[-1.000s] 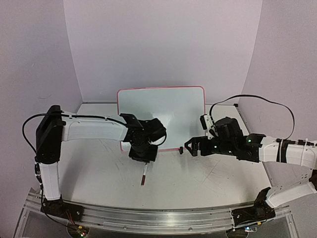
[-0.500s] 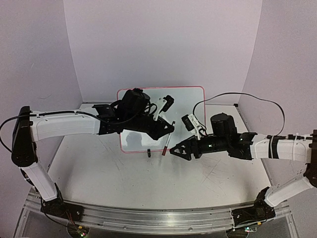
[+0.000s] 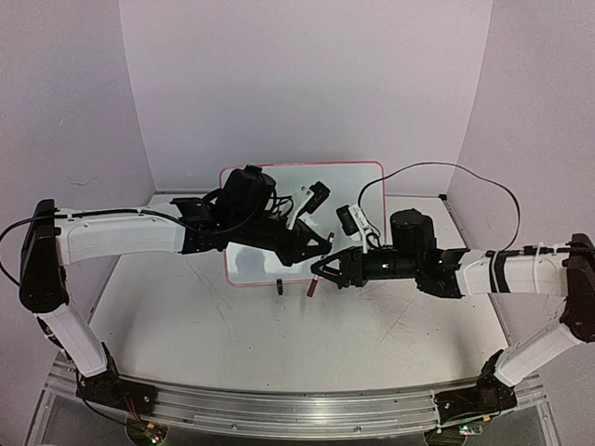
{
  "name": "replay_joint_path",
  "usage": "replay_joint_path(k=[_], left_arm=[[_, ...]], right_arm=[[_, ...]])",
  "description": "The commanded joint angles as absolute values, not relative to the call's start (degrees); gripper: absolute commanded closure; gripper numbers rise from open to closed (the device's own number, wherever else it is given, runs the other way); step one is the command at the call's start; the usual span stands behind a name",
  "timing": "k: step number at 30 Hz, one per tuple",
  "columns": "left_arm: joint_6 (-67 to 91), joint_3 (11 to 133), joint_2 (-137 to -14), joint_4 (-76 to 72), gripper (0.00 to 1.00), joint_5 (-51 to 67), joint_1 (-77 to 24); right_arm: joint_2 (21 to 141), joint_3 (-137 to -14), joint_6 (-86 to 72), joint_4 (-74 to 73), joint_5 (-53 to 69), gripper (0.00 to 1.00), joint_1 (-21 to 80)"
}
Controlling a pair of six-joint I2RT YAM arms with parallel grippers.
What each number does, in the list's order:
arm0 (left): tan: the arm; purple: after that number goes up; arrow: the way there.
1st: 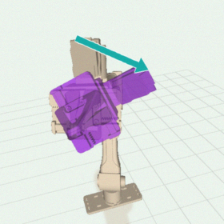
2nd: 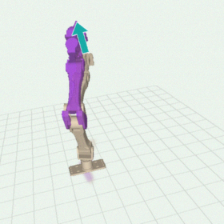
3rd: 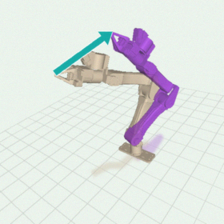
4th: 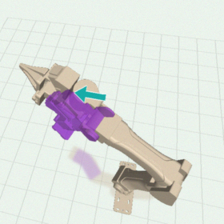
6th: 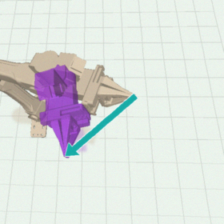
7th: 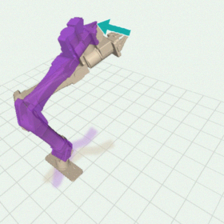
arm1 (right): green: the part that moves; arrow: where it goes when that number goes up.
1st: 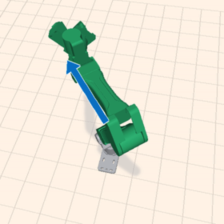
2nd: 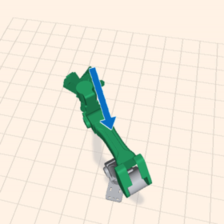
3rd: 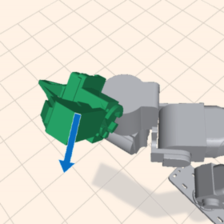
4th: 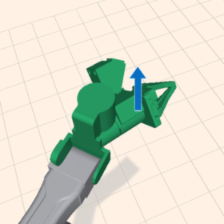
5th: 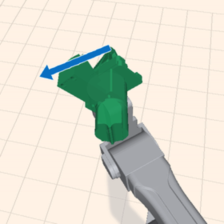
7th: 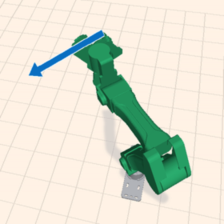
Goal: Write a sentence on the whiteboard
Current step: Pass from the left arm to the right
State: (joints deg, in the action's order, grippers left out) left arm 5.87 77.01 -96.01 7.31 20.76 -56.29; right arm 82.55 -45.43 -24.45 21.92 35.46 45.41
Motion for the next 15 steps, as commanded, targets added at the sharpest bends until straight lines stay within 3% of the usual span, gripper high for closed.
replay_joint_path(k=[1,3,7,8,10,12,15], left_arm=[[5.0,77.9,-93.2,4.4,1.0,24.8,-56.3],[4.9,78.1,-93.3,4.4,1.0,25.0,-56.4],[4.9,79.0,-93.4,5.0,0.99,24.6,-56.2],[5.2,79.3,-93.2,5.3,0.93,23.7,-55.9],[6.4,79.1,-91.8,5.7,0.6,21.5,-54.7],[8.0,77.5,-88.9,5.0,0.2,20.8,-52.6],[11.5,72.2,-84.0,0.7,0.1,22.6,-50.7]], right_arm=[[83.7,-47.1,-26.7,28.0,35.2,0.61,45.4],[83.5,-46.5,-26.7,28.7,34.4,0.66,45.4],[82.9,-46.1,-26.7,29.0,33.7,0.99,45.4],[82.6,-45.8,-26.5,29.0,33.1,1.0,45.4],[80.9,-44.6,-26.7,29.0,30.3,1.0,45.2],[78.2,-43.1,-27.5,29.2,27.0,1.0,44.8],[73.8,-42.5,-30.6,29.3,22.4,1.0,44.6]])
